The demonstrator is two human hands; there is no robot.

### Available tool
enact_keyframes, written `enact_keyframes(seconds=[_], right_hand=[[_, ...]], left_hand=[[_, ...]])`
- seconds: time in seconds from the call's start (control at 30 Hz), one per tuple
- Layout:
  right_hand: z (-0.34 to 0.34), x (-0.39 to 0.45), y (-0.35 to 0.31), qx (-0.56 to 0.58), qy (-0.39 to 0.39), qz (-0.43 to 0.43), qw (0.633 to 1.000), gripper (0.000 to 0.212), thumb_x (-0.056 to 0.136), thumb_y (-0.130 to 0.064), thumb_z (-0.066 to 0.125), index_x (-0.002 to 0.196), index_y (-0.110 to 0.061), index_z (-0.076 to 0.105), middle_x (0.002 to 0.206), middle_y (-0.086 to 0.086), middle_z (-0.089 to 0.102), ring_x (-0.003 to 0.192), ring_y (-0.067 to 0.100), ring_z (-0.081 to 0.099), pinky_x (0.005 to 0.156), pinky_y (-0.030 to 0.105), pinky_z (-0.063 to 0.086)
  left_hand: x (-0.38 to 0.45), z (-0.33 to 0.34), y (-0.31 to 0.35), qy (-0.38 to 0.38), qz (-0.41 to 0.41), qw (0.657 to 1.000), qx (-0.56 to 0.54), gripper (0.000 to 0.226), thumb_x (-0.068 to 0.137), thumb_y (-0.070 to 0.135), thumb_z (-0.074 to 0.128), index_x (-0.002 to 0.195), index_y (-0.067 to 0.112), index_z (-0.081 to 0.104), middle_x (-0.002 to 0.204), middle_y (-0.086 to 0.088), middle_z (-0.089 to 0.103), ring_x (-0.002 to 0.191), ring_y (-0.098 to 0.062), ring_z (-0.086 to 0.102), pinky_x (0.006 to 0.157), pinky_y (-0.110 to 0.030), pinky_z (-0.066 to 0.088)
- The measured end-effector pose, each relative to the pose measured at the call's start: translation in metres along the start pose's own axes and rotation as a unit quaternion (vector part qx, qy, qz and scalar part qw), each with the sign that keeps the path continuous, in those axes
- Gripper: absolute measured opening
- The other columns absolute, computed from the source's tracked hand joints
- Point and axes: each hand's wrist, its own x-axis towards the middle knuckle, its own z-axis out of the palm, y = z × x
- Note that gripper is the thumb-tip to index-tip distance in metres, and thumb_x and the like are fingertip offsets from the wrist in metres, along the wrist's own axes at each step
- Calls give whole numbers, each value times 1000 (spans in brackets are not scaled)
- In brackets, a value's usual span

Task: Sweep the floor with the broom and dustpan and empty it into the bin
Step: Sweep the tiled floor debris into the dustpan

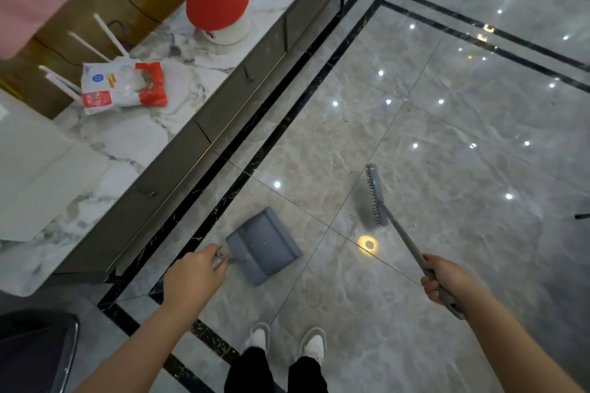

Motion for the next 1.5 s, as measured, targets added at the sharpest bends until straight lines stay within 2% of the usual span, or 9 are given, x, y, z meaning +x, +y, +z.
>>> enact_keyframes(seconds=[0.13,0.33,0.47,0.67,1.0,1.23,1.33,1.4,1.5], right_hand=[[-6,4,-2,-24,22,-11,999,40,100,-6,25,136,-8,42,59,5,30,21,8,30,27,14,28],[11,-1,-14,-27,1,21,999,41,101,-9,28,141,-15,39,35,0,32,22,8,29,26,13,26],[51,-1,-27,-73,-15,1,997,42,101,-10,29,142,-16,37,40,-1,31,23,8,29,27,13,25],[111,2,-43,-147,-12,-52,988,44,101,-8,32,144,-15,37,52,3,32,25,9,30,29,15,26],[177,-3,-59,-179,-22,-67,981,41,101,-8,36,141,-14,41,58,7,36,26,8,32,29,15,28],[155,-4,-54,-126,5,-42,991,42,101,-6,30,142,-13,37,61,7,35,26,9,32,30,14,28],[138,-3,-50,-106,16,-37,993,42,100,-4,28,141,-10,37,62,5,33,27,9,31,30,15,26],[119,-4,-46,-86,31,-29,995,43,101,-4,26,142,-10,35,63,5,31,30,11,32,30,15,26],[96,-2,-36,-56,60,-9,997,45,101,-4,24,145,-12,31,65,5,31,47,15,29,30,15,26]], left_hand=[[26,2,9,3,29,1000,8,11,72,15,76,67,10,67,39,-10,54,31,-28,48,39,-12,18],[46,-1,4,-2,59,998,6,19,62,13,83,60,12,65,33,-5,50,25,-23,44,39,-9,11],[52,-6,-13,-5,49,999,-14,18,65,15,82,62,14,64,35,-4,50,26,-22,45,34,-13,19],[40,-6,-26,-22,17,999,-21,19,62,23,83,62,19,64,37,-2,54,28,-19,49,36,-9,2],[41,-9,-42,-22,25,999,-14,27,51,28,88,56,21,62,32,1,51,23,-13,45,33,-13,15],[68,-12,-34,-12,53,998,-13,22,60,23,83,60,17,62,36,-2,54,26,-19,47,35,-12,8],[83,-17,-35,5,53,998,-17,14,65,18,80,68,15,67,44,-9,60,35,-27,55,35,-18,23],[95,-24,-29,16,56,998,-22,7,73,16,73,78,14,69,54,-15,65,44,-32,58,40,-18,23],[112,-31,-26,-11,67,998,-5,13,84,21,63,93,15,69,73,-19,69,61,-34,61,45,-25,30]])
